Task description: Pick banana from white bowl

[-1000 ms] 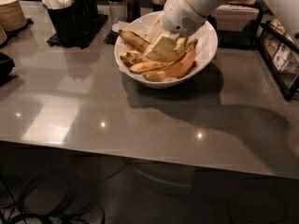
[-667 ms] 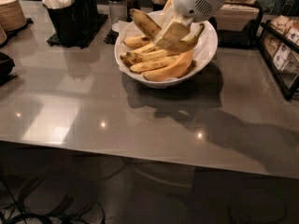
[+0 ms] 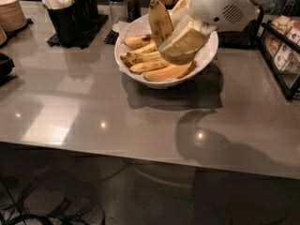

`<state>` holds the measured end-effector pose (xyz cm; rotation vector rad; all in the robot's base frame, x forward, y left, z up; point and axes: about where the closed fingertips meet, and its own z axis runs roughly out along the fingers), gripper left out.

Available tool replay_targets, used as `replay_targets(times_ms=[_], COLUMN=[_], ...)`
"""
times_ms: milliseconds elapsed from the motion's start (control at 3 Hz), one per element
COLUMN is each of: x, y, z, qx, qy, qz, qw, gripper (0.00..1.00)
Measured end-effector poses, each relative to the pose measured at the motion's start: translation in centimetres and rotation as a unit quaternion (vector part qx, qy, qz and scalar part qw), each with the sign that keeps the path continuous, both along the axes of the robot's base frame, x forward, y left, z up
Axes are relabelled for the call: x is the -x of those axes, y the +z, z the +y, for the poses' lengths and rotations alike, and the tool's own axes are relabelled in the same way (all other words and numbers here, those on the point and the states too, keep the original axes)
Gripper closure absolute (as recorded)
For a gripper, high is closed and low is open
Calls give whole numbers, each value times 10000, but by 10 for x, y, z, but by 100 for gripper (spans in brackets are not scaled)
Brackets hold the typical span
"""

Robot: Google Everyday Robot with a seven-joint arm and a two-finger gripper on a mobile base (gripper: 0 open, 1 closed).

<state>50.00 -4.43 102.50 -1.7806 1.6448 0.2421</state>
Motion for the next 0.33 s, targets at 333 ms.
replay_targets(times_ms=[333], x=[4], y=[5], z=[-14], qx=[-371], qy=[-50], qz=[-291], qw=[9989], gripper=[100])
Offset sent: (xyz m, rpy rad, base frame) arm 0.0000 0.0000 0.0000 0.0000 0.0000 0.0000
